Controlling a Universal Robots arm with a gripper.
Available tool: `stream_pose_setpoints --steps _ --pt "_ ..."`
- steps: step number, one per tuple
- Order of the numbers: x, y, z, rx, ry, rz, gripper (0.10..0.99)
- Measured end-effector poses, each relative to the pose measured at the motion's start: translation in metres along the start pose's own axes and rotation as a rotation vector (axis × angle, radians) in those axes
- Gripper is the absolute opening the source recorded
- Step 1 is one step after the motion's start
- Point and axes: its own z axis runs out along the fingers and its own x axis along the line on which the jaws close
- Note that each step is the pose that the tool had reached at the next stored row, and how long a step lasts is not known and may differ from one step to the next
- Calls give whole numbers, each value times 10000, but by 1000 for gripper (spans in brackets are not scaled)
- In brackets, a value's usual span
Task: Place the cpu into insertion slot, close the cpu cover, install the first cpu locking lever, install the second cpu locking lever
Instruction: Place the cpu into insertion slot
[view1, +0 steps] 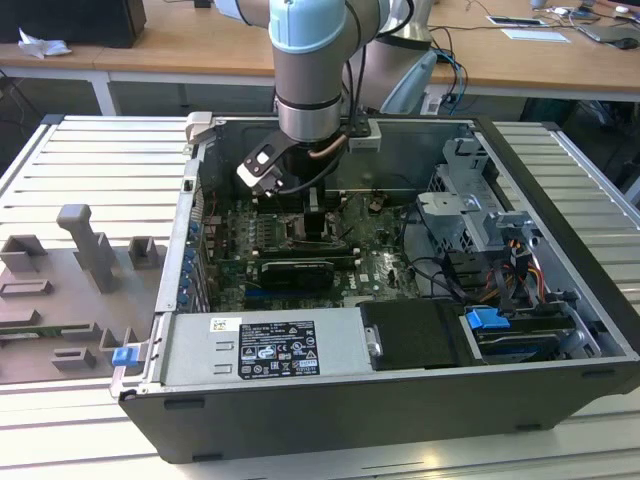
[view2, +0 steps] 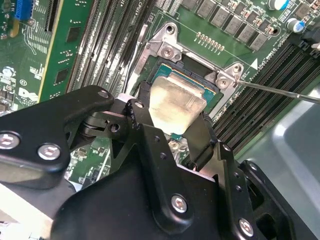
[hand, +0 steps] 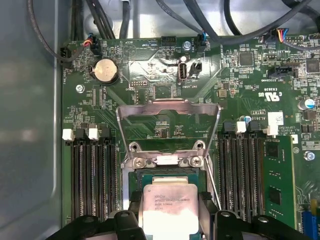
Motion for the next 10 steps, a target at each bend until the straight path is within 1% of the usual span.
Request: stream_pose_setpoints --steps 10 --pt "18 -2 14 0 -20 -59 529"
